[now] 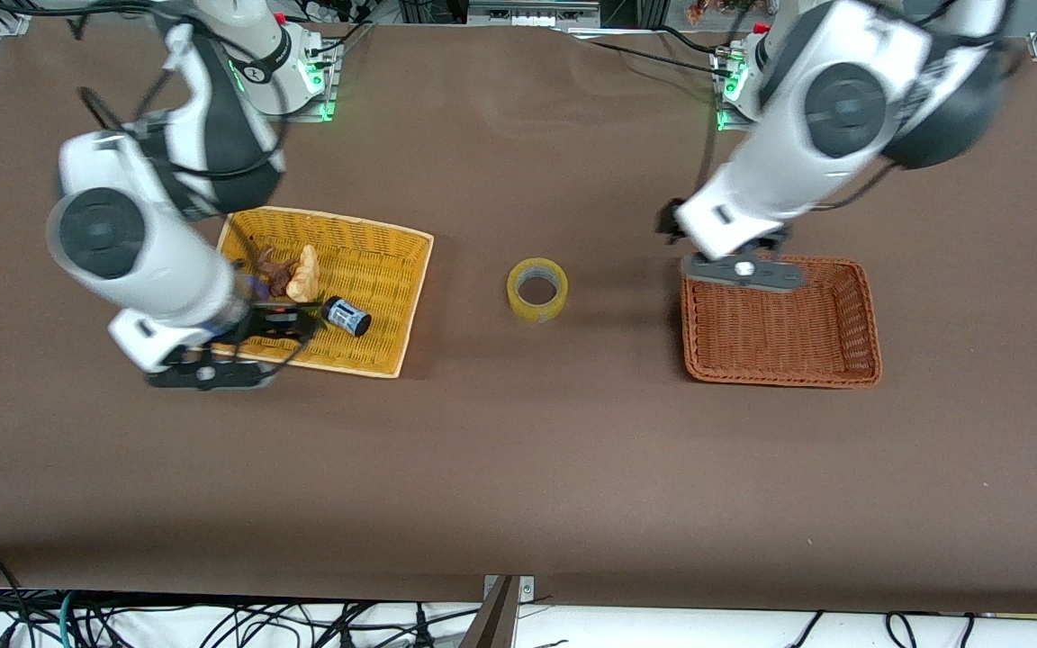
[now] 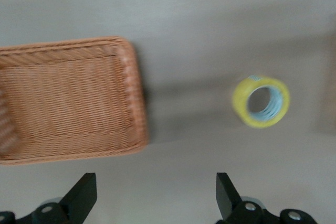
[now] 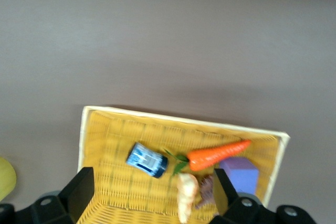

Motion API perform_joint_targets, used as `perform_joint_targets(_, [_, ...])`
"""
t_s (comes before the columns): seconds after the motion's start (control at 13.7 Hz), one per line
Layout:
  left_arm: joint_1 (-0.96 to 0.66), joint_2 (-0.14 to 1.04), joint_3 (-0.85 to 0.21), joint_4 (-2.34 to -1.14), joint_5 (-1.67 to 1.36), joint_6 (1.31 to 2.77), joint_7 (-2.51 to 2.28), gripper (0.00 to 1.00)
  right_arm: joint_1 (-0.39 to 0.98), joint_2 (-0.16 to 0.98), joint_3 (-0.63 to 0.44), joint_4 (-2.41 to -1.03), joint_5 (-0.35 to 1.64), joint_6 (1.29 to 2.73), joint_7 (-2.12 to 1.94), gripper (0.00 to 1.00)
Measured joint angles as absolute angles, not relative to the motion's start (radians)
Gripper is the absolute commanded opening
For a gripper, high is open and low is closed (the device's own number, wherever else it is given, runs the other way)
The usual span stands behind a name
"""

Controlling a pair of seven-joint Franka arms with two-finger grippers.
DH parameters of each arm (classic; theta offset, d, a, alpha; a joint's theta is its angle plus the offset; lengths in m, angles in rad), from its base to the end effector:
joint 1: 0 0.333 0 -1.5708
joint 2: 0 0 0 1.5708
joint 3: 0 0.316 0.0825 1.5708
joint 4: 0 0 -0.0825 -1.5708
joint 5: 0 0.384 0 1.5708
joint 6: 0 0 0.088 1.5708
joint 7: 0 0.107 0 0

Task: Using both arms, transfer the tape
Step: 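Withdraw the right gripper while the left gripper reaches toward the tape, then grasp the tape roll with the left gripper and lift it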

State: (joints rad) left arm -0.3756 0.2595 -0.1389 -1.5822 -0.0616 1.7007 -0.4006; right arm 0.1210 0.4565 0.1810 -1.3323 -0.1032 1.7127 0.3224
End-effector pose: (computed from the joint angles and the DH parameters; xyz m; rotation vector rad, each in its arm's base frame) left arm 0.5449 -0.3055 0.4775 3.1018 -0.1545 -0.2597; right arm 0.6633 0.1722 0.4681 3.0984 -0.0274 -0.0914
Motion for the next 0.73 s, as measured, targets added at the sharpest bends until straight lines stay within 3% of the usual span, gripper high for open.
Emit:
perform_joint_targets(0.36, [-0.566, 0.455, -0.142, -1.591, -0.064, 1.87, -0.515, 1.0, -0.081, 0.368, 0.174, -1.346, -0.052, 1.645, 0.138, 1.0])
perform_joint_targets(0.73, [-0.587, 0.572, -0.137, -1.679, -0.064, 2.121, -0.435, 1.0, -0.108, 0.172, 0.116, -1.558, -0.052, 1.71, 0.151, 1.0])
